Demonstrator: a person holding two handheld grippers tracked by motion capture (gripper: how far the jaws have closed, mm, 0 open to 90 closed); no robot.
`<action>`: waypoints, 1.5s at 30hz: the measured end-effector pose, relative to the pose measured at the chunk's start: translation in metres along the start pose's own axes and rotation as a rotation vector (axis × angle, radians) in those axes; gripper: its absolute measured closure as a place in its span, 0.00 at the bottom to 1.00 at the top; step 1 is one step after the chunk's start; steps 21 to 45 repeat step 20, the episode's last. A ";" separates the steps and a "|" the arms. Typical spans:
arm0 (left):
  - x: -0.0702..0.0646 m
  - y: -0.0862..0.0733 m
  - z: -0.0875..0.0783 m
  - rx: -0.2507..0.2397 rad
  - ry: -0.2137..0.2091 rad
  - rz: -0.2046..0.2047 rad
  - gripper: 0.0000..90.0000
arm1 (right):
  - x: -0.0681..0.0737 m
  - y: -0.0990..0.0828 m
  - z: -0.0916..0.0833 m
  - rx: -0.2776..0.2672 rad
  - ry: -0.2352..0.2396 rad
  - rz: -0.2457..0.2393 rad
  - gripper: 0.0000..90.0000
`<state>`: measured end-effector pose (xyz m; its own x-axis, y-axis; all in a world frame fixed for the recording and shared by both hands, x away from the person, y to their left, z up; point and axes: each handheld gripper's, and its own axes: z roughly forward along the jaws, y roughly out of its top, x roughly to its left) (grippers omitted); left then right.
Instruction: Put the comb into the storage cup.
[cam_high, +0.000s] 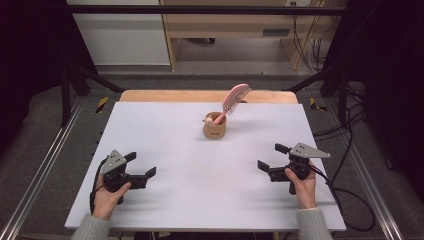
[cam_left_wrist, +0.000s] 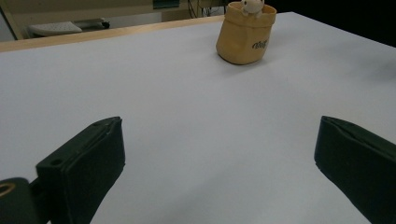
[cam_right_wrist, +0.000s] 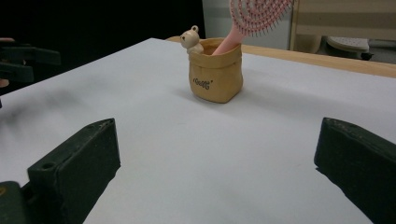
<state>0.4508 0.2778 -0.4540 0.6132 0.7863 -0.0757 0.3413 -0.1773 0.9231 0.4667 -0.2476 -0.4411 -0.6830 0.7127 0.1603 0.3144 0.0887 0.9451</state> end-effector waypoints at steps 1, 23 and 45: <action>0.000 0.000 0.000 -0.001 0.000 0.000 0.02 | -0.001 -0.002 -0.002 -0.001 0.000 0.001 0.01; 0.000 -0.001 0.001 -0.002 0.000 0.003 0.02 | -0.012 -0.024 -0.012 0.020 -0.018 0.029 0.01; 0.000 -0.001 0.001 -0.002 0.000 0.003 0.02 | -0.012 -0.024 -0.012 0.020 -0.018 0.029 0.01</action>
